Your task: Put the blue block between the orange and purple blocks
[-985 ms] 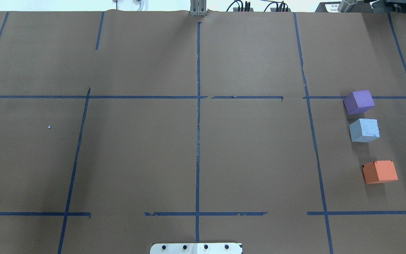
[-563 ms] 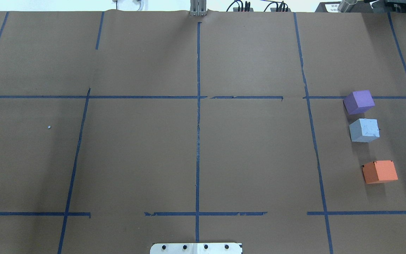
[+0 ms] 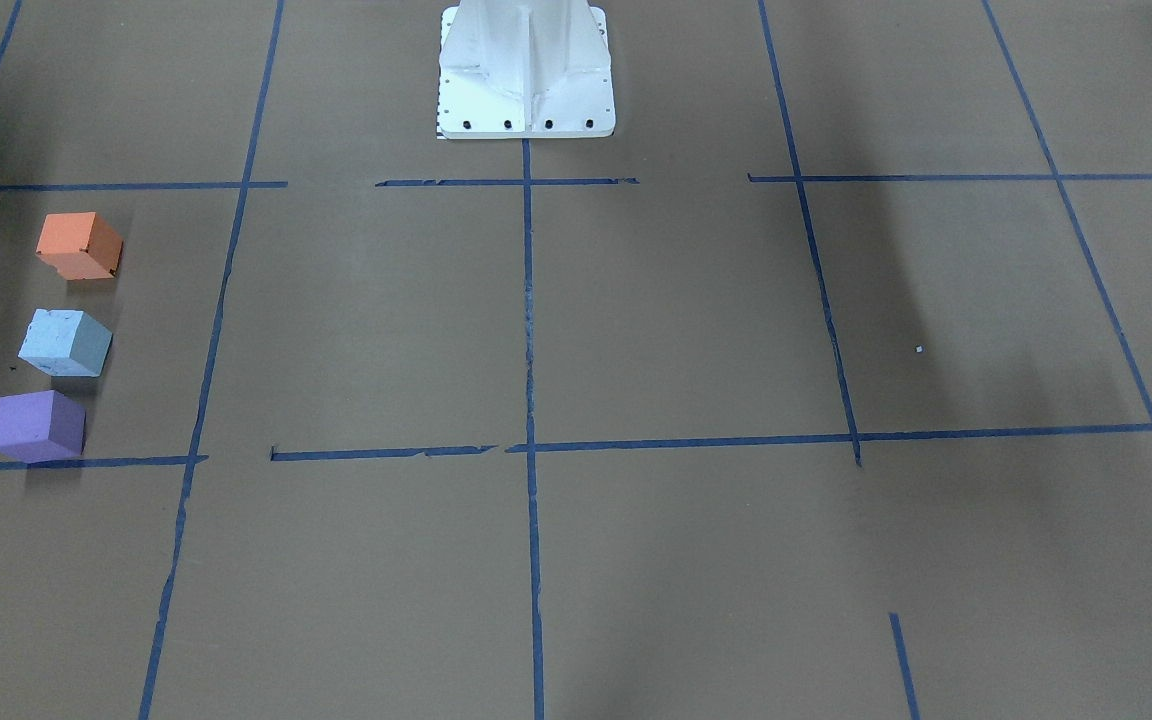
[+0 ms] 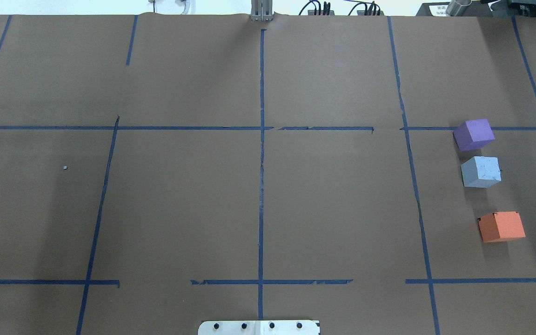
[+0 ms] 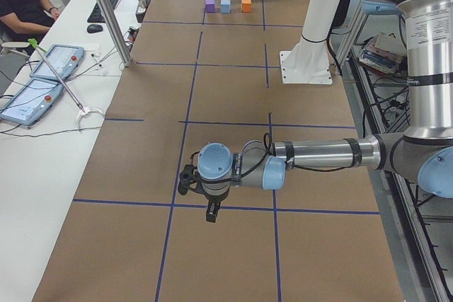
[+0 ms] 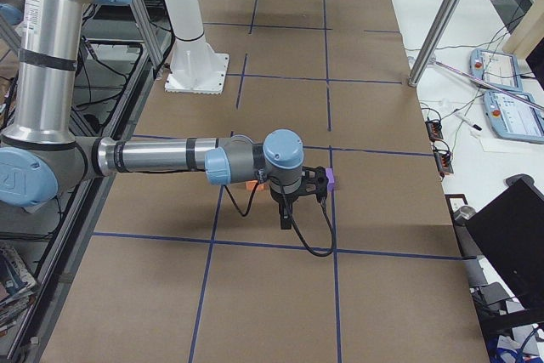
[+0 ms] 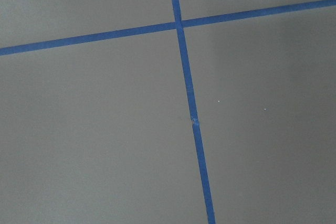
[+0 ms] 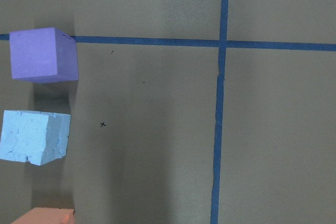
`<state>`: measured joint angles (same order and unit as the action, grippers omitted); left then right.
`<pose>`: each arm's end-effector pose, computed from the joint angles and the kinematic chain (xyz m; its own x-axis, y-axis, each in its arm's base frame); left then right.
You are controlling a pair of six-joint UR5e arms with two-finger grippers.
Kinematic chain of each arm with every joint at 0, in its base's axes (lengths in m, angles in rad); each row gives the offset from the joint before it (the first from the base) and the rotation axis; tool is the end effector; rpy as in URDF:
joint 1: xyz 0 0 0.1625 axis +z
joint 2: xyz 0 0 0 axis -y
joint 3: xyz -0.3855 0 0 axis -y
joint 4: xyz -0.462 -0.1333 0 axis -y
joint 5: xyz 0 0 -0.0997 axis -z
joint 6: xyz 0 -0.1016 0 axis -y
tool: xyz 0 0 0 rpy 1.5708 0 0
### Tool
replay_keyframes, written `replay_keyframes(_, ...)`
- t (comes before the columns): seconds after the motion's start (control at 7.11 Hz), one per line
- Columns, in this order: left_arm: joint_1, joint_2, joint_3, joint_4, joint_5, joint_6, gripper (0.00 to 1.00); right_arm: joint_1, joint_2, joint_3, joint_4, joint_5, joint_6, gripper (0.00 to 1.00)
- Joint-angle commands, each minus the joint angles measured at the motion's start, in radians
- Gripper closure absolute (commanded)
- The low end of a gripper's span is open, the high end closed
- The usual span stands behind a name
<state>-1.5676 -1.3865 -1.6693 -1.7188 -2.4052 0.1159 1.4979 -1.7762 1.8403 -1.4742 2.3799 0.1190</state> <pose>-0.0564 -0.4936 0.6430 0.6666 0.1633 -0.7273 -0.0808 0.9858 0.1473 0.0238 -0.4951 0.5636 0.6836 -0.0477 0.7283 -0.0093 0.9972 0.0741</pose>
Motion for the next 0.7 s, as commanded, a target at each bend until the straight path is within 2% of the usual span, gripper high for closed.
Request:
replay_keyframes(0.0,0.0,0.003,0.005,0.002,0.003,-0.001,0.0,-0.005,-0.002,0.016,0.0,0.004,-0.002,0.0)
replay_keyframes(0.28,0.0,0.004,0.009,0.005,0.004,0.001,0.0,-0.004,-0.012,0.056,0.0,0.012,-0.001,0.0)
replay_keyframes(0.56,-0.003,0.014,0.013,0.004,0.001,0.001,0.0,-0.002,-0.011,0.056,0.003,0.013,0.001,0.0)
